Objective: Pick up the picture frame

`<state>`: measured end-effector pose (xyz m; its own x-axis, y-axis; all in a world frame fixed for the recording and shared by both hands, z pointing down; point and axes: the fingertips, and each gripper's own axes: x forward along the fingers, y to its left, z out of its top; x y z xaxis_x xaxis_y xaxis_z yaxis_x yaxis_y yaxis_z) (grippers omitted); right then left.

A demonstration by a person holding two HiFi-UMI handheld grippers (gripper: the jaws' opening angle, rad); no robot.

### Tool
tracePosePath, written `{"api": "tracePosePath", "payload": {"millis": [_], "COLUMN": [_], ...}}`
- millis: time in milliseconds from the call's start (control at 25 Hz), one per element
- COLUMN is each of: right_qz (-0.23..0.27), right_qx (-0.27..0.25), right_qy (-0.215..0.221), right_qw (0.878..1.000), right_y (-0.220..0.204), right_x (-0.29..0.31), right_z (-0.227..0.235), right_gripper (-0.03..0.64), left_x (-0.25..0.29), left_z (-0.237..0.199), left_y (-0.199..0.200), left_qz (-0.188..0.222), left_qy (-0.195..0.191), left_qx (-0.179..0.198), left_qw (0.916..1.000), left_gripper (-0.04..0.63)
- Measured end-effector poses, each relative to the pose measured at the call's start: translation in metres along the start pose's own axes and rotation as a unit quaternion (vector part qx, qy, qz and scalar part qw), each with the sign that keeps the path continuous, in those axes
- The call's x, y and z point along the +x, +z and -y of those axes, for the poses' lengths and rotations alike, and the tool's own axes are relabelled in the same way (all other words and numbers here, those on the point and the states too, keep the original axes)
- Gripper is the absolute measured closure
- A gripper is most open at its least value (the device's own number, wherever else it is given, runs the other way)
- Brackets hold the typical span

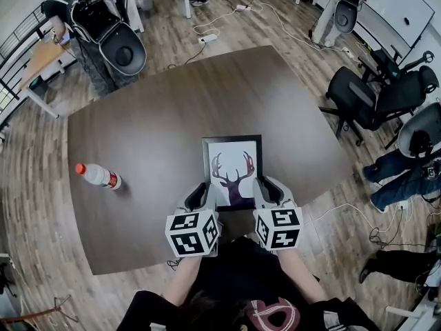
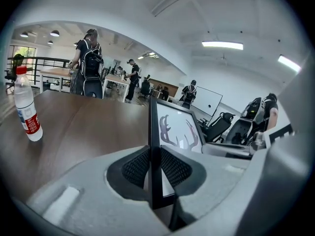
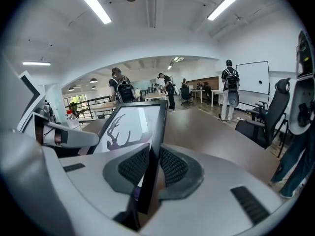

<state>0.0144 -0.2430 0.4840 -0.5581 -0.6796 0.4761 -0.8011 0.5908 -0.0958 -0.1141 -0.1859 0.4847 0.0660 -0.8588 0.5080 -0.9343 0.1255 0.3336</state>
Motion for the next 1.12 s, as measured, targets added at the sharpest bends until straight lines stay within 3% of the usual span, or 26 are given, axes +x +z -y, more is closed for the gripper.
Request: {"api": "tracePosePath", "payload": {"millis": [440, 640, 1120], "right_qz": [0.024, 0.038, 0.06], "right_qx": [-0.005, -0.009, -0.013], "right_qy": [0.0, -0.001, -0.001], "right_qw": [1.0, 0.999, 0.998], "right_y": [0.021, 0.03, 0.036], "right_x": [-0.004, -0.01, -0.017], "right_z": [0.007, 0.007, 0.003], "right_gripper": [0.541, 0.541, 0.541], "left_x": [0.0, -0.005, -0.014], "left_z": [0.011, 0.017, 0.019], "left_y": [0.02, 0.027, 0.035], "left_qz": [0.02, 0.033, 0.05], "left_qy": [-0.002, 0.001, -0.001], "left_qx": [0.016, 0.043, 0.05], "left_qw": [0.9997, 0.9985, 0.9975], "left_gripper": [0.52, 0.52, 0.52]}}
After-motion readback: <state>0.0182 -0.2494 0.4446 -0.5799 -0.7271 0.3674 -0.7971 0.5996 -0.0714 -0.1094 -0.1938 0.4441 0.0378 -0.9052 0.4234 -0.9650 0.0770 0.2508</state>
